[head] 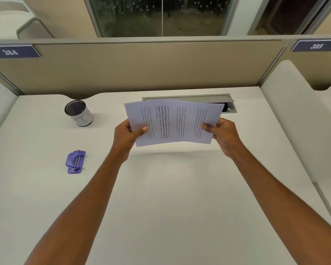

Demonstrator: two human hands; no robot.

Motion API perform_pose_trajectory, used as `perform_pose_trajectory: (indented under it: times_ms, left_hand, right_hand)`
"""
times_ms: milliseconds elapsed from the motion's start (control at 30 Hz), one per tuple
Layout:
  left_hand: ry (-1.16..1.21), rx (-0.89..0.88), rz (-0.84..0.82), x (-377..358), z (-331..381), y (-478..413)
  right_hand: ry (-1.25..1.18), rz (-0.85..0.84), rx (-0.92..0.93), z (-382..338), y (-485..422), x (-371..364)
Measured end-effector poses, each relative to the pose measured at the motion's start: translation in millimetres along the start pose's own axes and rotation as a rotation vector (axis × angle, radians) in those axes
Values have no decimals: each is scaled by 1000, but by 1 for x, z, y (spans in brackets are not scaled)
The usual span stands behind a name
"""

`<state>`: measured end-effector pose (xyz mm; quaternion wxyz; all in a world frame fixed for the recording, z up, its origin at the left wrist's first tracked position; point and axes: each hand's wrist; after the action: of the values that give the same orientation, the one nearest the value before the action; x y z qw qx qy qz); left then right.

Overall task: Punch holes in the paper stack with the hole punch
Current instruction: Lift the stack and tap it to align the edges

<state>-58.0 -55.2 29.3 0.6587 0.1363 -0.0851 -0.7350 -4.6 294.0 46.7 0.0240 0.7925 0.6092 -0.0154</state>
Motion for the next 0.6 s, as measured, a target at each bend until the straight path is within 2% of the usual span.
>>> perform_pose_trajectory:
  times_ms: [200,367,600]
  left_hand:
    - [-77,-16,83,-9,-29,8]
    - [-109,58,93,-12,-56,14]
    - [-145,48,123,-9,-58,18]
  right_hand:
    - [-25,43,-68,27,14,-10]
    - [-18,43,-173,50,29,-14]
    - [29,20,-171,52,29,-14]
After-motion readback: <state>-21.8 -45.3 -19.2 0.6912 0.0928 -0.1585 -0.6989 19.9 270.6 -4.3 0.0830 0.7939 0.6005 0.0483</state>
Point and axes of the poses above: each hand's wrist, its own y-axis away from the middle knuckle, its own x-axis out of the back of the hand, z = x × y, and after that the axes turned 11 degrees about x, right-handed
